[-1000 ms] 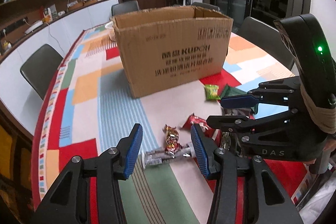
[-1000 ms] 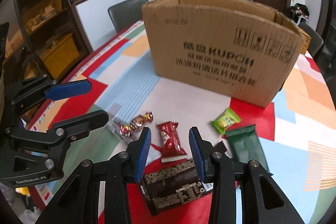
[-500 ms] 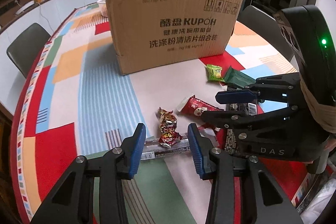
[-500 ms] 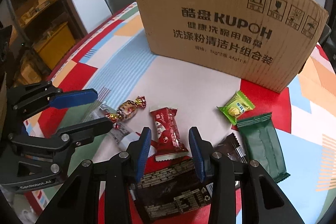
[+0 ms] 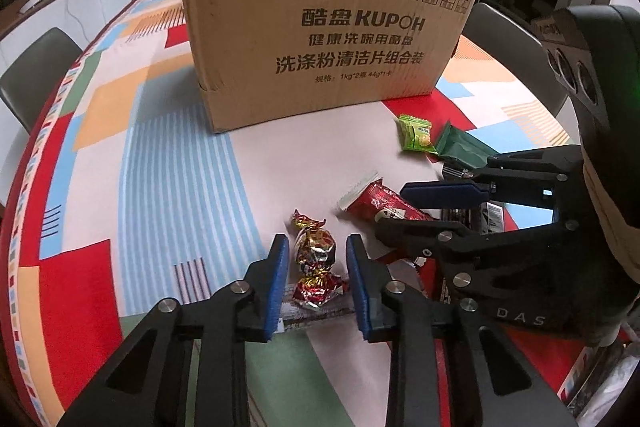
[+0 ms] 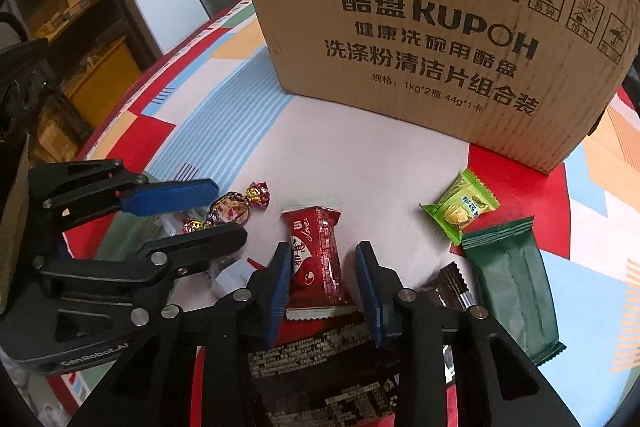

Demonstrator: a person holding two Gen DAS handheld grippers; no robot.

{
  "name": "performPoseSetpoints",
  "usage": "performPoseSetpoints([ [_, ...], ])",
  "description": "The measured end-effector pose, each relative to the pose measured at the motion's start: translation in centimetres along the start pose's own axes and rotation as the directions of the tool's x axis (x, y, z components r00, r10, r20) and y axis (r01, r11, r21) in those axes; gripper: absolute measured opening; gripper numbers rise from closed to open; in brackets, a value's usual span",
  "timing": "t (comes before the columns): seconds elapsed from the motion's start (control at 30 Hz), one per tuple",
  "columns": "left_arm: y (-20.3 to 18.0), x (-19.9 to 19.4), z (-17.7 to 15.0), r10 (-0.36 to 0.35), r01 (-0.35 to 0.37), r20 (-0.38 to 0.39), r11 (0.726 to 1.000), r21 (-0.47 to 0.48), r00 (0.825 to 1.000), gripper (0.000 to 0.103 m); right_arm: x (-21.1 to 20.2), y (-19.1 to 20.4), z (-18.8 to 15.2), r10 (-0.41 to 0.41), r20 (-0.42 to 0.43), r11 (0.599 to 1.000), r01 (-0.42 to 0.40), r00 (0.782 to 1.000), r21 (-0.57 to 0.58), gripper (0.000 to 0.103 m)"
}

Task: Organize snacks
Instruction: 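Return to the table and grasp the red wrapped chocolate with the right tool, then grasp the gold-wrapped candies with the left tool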

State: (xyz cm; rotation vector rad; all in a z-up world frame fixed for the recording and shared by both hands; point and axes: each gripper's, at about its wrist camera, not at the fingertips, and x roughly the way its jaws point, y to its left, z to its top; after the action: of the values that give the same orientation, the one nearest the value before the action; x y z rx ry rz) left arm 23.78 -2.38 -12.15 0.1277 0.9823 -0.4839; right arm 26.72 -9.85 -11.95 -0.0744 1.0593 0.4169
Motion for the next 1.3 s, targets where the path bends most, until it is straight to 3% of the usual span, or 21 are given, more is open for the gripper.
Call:
performPoseSetpoints([
  [0.13, -0.2, 0.5, 0.1, -0.003, 0.003, -0.003, 1.000, -0.007, 1.000, 0.021, 0.3, 0.1, 0.2, 0.001, 0.002, 1.000, -0.001, 1.000, 0.002, 0.025],
  [0.8, -1.4, -4.1, 1.3, 0.024, -0.019, 0.124, 0.999, -0.040, 0.992, 0.021, -3.7, -0.7, 0.0, -0.025, 0.095, 0.999, 0.021, 0.995, 0.049, 0.023],
  [1.3, -2.9, -9.2, 4.6, 0.030, -0.029, 0.284, 1.000, -0.009, 0.958, 0.021, -10.3, -1.3, 1.4, -0.066, 0.266, 0.996, 0.050, 0.962, 0.067, 0.023],
])
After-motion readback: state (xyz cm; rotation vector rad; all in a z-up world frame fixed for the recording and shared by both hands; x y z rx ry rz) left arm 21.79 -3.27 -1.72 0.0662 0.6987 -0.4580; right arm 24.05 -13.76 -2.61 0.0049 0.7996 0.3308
